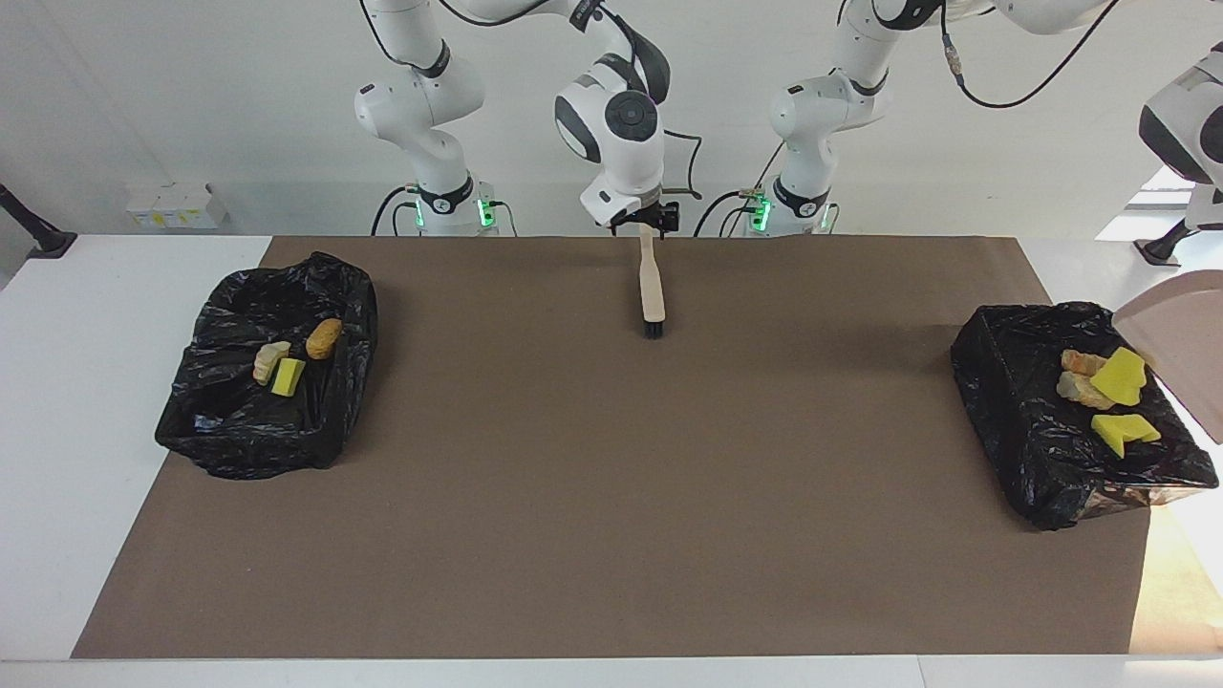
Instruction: Sweep and dump trash in bin
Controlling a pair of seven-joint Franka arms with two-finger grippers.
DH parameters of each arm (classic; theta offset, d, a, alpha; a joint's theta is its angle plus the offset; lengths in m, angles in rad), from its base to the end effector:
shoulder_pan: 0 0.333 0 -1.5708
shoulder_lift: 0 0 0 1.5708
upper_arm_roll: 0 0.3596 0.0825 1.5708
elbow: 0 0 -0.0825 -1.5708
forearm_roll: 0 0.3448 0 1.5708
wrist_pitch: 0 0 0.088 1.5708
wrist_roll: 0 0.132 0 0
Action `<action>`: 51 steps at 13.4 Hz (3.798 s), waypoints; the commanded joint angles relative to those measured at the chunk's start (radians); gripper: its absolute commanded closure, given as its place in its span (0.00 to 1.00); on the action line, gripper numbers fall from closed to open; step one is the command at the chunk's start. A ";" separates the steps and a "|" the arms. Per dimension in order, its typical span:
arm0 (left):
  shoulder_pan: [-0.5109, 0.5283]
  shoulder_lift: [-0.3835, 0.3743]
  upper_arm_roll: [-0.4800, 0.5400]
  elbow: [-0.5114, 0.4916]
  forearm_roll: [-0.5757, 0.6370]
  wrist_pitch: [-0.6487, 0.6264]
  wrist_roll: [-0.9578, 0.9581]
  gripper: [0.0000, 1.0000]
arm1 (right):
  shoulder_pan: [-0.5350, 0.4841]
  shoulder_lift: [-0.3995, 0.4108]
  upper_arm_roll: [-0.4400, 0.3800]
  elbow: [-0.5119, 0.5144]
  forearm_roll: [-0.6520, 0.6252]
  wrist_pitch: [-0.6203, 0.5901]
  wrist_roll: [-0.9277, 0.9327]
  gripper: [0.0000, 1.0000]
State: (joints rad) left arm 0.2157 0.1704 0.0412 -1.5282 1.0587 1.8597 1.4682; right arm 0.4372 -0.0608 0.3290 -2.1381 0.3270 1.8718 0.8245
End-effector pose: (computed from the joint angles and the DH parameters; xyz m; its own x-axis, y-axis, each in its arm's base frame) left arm 0.5676 0.2379 0.6471 0.1176 -0.4931 -0.8620 -0.9931 -0.0560 -0.1035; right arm 0.3107 0.3466 0.4571 0.9235 -0.1759 -0.3409 -0.1931 -0.9810 -0.0169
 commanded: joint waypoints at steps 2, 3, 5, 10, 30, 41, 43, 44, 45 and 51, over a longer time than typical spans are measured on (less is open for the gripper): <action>-0.071 -0.077 0.005 -0.113 0.040 -0.057 -0.091 1.00 | -0.240 -0.158 -0.005 0.058 -0.011 -0.217 -0.187 0.00; -0.088 -0.077 0.003 -0.113 0.038 -0.063 -0.091 1.00 | -0.312 -0.160 -0.005 0.113 -0.019 -0.277 -0.223 0.00; -0.151 -0.077 0.003 -0.109 0.031 -0.071 -0.094 1.00 | -0.420 -0.149 -0.002 0.214 -0.077 -0.348 -0.301 0.00; -0.266 -0.077 0.002 -0.106 -0.130 -0.134 -0.154 1.00 | -0.491 -0.041 -0.002 0.450 -0.264 -0.445 -0.380 0.00; -0.593 0.040 -0.001 -0.273 -1.058 0.114 -1.421 1.00 | -0.304 0.130 -0.323 0.741 -0.319 -0.513 -0.532 0.00; -0.931 0.077 -0.001 -0.395 -1.200 0.389 -2.004 0.64 | -0.353 0.050 -0.309 0.652 -0.361 -0.533 -0.607 0.00; -0.920 0.075 0.002 -0.386 -1.198 0.363 -1.994 0.00 | -0.362 0.023 -0.309 0.607 -0.361 -0.519 -0.613 0.00; -0.909 0.067 0.014 -0.376 -1.197 0.345 -1.990 0.00 | -0.377 0.022 -0.303 0.609 -0.358 -0.514 -0.614 0.00; -0.882 0.057 0.017 -0.357 -1.192 0.322 -1.988 0.00 | -0.377 0.022 -0.298 0.612 -0.358 -0.514 -0.614 0.00; -0.713 0.070 0.029 -0.214 -1.134 0.216 -1.907 0.00 | -0.374 0.035 -0.301 0.629 -0.336 -0.493 -0.610 0.00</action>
State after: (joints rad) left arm -0.5486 0.2372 0.0752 -1.7763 -0.0943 2.1160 -0.4956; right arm 0.0830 -0.0130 0.0196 -1.4904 -0.0184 1.3567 0.2435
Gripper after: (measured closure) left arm 0.000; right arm 0.000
